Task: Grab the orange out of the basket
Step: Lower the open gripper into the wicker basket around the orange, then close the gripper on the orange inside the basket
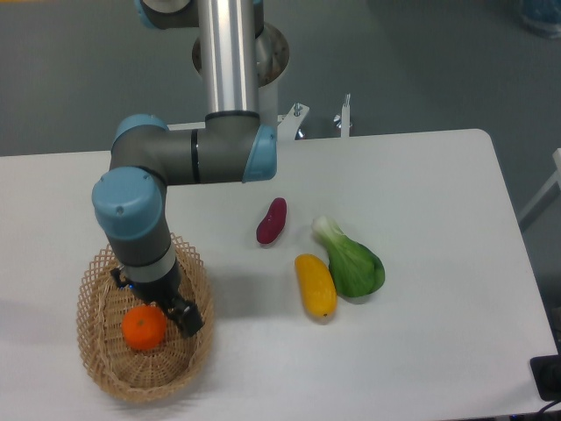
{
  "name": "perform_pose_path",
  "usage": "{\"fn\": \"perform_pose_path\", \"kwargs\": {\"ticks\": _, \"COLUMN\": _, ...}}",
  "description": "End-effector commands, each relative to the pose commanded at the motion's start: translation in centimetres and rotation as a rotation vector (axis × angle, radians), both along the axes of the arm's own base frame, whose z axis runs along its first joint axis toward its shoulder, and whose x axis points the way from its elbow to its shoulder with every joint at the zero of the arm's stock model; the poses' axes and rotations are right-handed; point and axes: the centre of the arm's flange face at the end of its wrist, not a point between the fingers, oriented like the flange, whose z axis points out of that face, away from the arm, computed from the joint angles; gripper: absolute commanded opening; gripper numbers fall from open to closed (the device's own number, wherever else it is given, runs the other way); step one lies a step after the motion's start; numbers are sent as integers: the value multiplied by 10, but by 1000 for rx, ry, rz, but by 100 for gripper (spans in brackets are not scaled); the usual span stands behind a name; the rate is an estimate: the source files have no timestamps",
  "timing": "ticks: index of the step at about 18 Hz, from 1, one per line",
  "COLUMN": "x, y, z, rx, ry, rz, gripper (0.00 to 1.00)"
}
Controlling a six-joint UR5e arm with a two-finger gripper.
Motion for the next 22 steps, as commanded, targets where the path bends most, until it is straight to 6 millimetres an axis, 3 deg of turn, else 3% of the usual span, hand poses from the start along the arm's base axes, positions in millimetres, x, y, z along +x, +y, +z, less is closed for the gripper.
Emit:
{"fn": "perform_pose_path", "kwargs": {"ticks": 3, "x": 11, "y": 2, "z": -12, "rx": -9, "ry": -20, "rz": 56, "gripper": 100}}
{"fn": "perform_pose_path", "kwargs": {"ticks": 4, "x": 24, "y": 2, "z": -15, "rx": -17, "ry": -20, "rz": 38, "gripper": 100}}
{"fn": "perform_pose_path", "kwargs": {"ticks": 7, "x": 40, "y": 2, "z": -23, "rx": -34, "ry": -23, "rz": 19, "gripper": 100}}
{"fn": "perform_pose_path", "kwargs": {"ticks": 22, "x": 38, "y": 6, "z": -51, "rx": -74, "ry": -15, "rz": 52, "gripper": 100}}
